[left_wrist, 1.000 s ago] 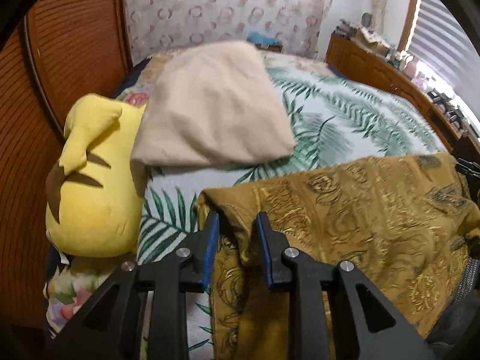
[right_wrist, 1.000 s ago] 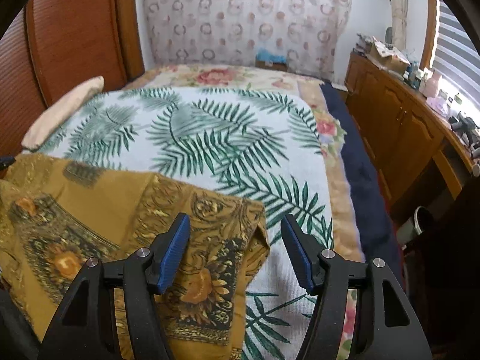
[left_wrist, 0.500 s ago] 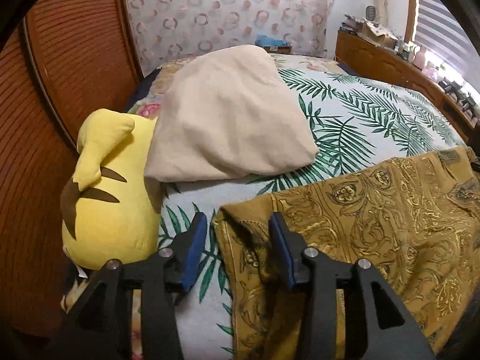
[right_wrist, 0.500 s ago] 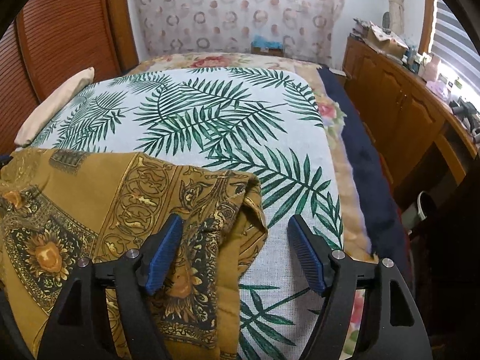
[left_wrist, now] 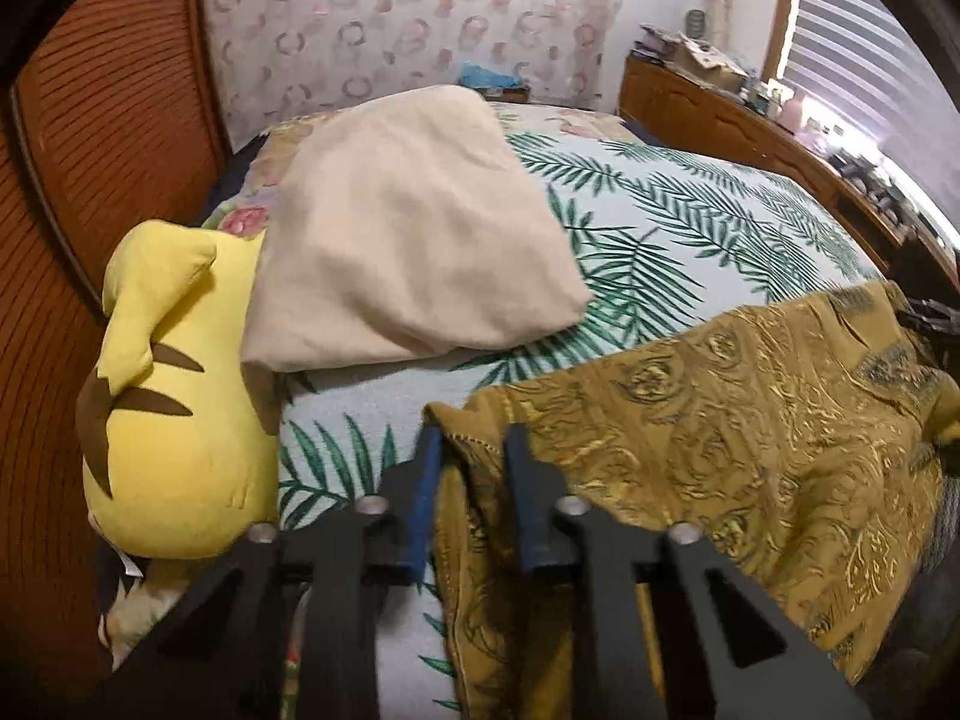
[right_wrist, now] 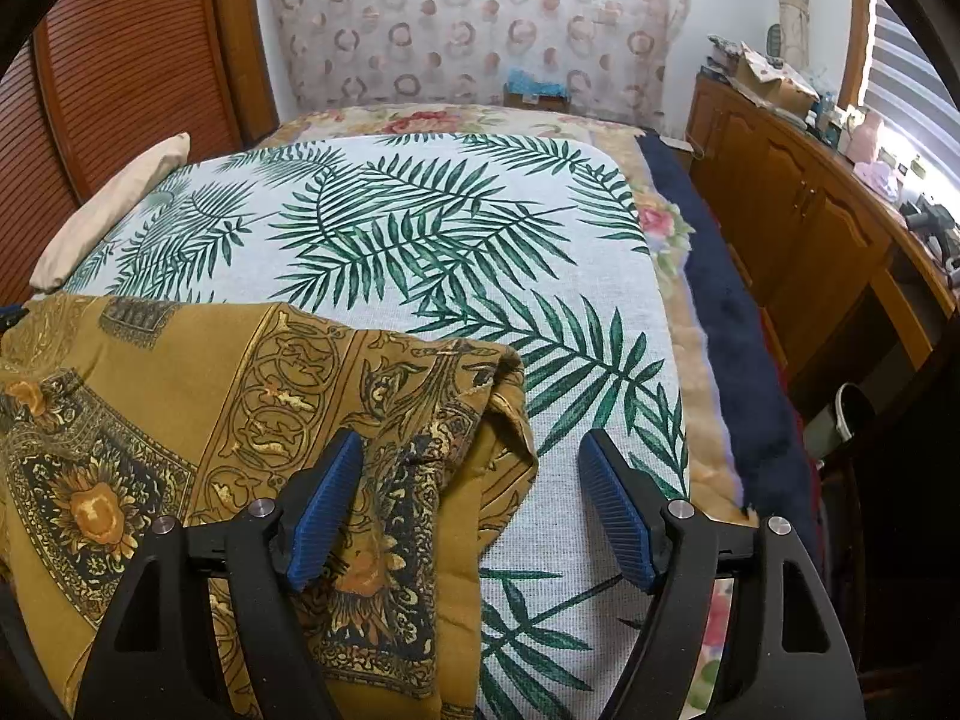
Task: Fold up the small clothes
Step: 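Open both grippers and release the folded gold shirt, then grasp the gold cloth edge with the left gripper while the right gripper grasps another corner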
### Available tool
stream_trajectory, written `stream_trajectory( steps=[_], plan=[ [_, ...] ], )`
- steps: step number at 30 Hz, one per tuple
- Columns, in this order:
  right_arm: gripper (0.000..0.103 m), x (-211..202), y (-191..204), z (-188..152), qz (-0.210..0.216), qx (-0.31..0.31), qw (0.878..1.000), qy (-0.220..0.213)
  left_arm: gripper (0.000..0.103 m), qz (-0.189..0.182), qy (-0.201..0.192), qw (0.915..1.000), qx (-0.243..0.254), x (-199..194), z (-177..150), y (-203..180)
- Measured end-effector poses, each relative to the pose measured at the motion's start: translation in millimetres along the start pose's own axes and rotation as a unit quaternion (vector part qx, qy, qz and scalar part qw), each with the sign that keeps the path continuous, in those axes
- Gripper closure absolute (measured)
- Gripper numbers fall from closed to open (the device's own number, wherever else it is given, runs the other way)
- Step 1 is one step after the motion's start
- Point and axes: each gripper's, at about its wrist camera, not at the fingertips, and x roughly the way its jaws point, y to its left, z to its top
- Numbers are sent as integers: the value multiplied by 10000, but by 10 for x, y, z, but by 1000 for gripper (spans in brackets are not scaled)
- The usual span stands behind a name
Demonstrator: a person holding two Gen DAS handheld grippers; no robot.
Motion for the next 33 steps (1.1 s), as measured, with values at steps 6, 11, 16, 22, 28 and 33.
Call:
stream_trajectory(
  steps=[6,11,16,22,28,33],
  plan=[
    [57,11,120,54,287,-235,9992,143,99,-131,-661,9977,70,-359,19,-174],
    [97,-167,345,47,632,-458,9969,69,100,4,-1506,9883,-259,-918,153,-150],
    [98,-1131,563,310,780,-586,9906,-964,100,-240,-2154,9760,-227,-1520,327,-220],
    [98,-2287,703,746,1029,-790,9728,-1918,100,-433,-3195,9465,-139,-2351,634,-323],
    [98,-3156,746,1093,887,-945,9499,-2844,100,-505,-3913,9189,-15,-3003,874,-275],
    [98,-3677,698,1204,800,-904,9334,-3380,101,-408,-4436,8952,149,-3526,884,-259]
  ],
)
